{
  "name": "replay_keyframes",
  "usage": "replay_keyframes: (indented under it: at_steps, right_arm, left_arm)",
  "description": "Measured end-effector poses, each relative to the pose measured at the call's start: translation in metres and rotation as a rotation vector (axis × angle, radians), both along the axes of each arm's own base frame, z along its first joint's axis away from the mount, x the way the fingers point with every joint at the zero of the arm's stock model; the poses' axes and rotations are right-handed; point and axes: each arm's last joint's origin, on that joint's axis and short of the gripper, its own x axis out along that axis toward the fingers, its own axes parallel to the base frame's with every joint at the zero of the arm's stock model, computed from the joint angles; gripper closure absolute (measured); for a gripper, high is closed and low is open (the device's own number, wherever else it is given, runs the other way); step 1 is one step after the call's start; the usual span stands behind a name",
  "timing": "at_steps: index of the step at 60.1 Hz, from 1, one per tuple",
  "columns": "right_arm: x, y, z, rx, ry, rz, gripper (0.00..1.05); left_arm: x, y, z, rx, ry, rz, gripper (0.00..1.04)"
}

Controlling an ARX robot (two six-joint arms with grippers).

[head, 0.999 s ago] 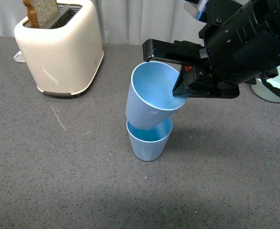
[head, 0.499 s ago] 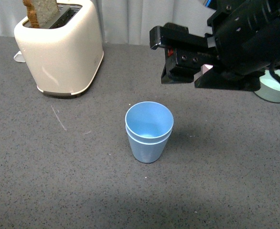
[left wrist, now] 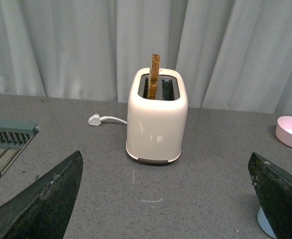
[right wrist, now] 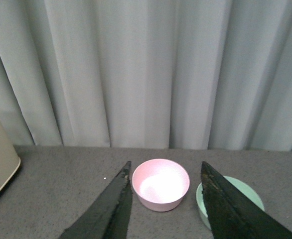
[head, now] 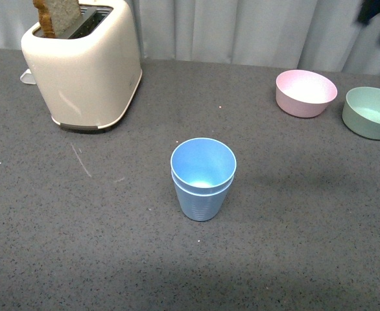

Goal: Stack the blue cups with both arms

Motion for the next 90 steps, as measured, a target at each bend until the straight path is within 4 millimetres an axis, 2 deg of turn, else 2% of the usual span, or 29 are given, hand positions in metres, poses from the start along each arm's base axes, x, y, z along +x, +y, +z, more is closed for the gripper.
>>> replay_keyframes:
  at_steps: [7,11,23,34,50,90]
  right_arm:
    - [-0.02,-0.016,-0.007,-0.012,0.014,0.001,0.87]
    - [-0.035,-0.027,-0.013,-0.021,0.031,0.005,1.04]
    - [-0.062,-0.044,-0.024,-0.022,0.035,0.003,1.04]
    - [-0.081,-0.054,-0.022,-0.019,0.025,0.002,1.04]
    - [-0.1,-0.068,-0.022,-0.017,0.027,-0.004,1.04]
    - [-0.127,-0.069,-0.017,-0.017,0.006,0.0,1.04]
  left_arm:
    - [0.0,0.0,0.0,0.0,0.0,-0.002,0.07]
    - [0.0,0.0,0.0,0.0,0.0,-0.002,0.07]
    - [0.0,0.0,0.0,0.0,0.001,-0.002,0.07]
    - [0.0,0.0,0.0,0.0,0.001,-0.002,0.07]
    - [0.0,0.0,0.0,0.0,0.001,-0.002,0.07]
    - [0.0,0.0,0.0,0.0,0.001,-0.002,0.07]
